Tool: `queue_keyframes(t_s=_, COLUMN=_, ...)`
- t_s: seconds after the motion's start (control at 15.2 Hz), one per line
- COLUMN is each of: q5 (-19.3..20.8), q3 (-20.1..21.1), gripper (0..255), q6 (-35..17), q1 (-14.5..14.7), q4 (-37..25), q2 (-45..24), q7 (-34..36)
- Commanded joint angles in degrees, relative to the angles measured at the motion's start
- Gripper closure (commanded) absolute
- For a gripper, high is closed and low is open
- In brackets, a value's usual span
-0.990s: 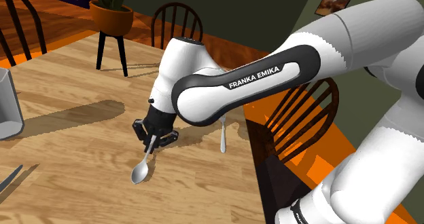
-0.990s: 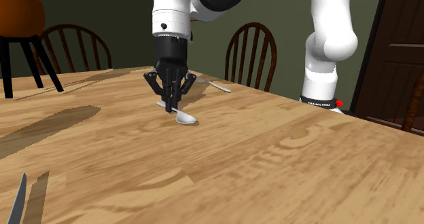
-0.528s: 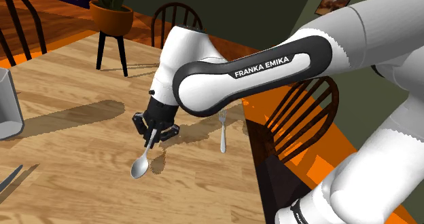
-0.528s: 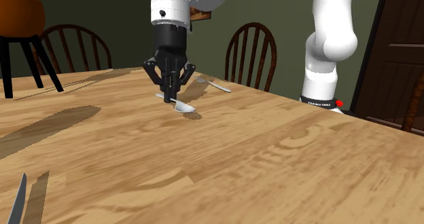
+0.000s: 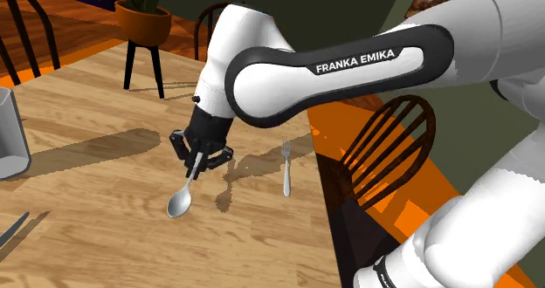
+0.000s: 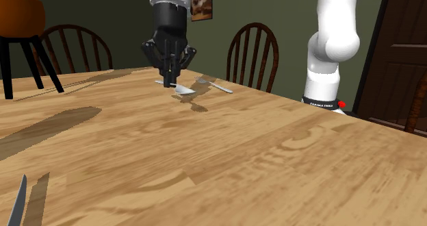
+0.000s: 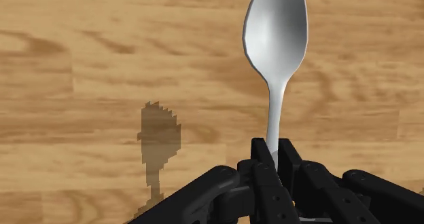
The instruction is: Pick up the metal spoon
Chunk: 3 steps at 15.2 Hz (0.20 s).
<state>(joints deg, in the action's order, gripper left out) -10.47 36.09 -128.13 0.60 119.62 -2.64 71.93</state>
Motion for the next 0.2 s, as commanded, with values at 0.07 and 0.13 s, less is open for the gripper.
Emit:
queue_keyframes(t_s=0.07, q5=-0.38, q3=-0.05, gripper=255, q6=1.95, q1=-0.13, q4=-1.19, q2=0.85, q7=-0.07)
queue_keyframes(t_s=0.13, q5=-0.38, q3=-0.06, gripper=255, q6=1.95, q1=-0.13, q4=-1.19, q2=0.85, q7=-0.07)
